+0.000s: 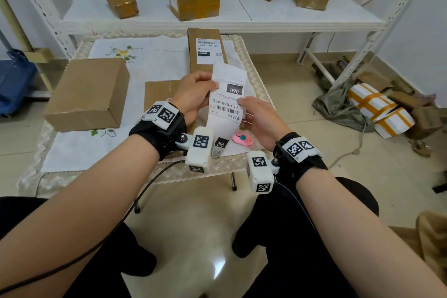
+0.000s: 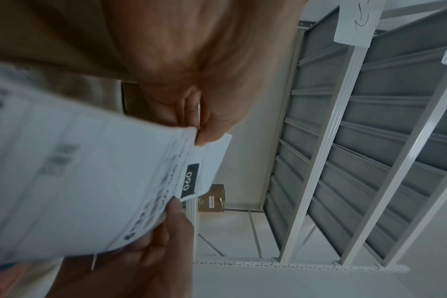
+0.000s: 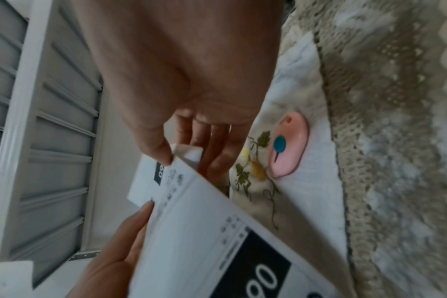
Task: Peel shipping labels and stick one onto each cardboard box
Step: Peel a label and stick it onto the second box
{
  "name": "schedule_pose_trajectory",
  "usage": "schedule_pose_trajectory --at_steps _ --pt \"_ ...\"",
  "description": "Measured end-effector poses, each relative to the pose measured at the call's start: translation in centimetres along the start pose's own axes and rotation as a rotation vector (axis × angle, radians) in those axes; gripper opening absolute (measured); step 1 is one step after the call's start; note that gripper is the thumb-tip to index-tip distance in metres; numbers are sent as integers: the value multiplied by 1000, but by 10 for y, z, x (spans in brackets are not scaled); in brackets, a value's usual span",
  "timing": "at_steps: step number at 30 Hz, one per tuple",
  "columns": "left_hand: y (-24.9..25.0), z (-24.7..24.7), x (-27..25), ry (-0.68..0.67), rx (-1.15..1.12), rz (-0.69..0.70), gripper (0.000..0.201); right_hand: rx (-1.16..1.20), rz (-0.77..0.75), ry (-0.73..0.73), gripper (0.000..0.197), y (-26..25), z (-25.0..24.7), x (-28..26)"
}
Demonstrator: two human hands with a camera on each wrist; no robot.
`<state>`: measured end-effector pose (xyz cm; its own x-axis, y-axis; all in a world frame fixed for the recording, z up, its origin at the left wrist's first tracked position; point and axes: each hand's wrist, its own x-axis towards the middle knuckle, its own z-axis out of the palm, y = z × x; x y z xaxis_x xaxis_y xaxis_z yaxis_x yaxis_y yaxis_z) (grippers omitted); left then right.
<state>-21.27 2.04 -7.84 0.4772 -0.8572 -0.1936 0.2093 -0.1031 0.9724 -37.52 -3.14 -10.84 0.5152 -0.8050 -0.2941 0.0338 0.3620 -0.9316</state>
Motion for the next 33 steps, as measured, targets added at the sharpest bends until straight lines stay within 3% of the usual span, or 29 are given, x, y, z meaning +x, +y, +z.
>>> schedule_pose_trajectory --at_steps 8,16,22,24,27,33 --pt "2 -11 -1 -42 79 92 46 27 -11 93 7 1 1 -2" --pt "16 -13 -11 -198 42 173 28 94 -24 157 13 0 2 1" --pt "20 -6 -21 -337 333 233 24 170 -31 128 4 -9 8 0" --pt "20 -4 -21 -391 509 300 30 204 -33 126 18 -11 10 -2" --pt "17 -3 -19 -352 645 380 34 216 -34 101 40 -15 12 -5" --pt "12 -2 -18 -263 788 519 25 234 1 38 42 -12 7 -7"
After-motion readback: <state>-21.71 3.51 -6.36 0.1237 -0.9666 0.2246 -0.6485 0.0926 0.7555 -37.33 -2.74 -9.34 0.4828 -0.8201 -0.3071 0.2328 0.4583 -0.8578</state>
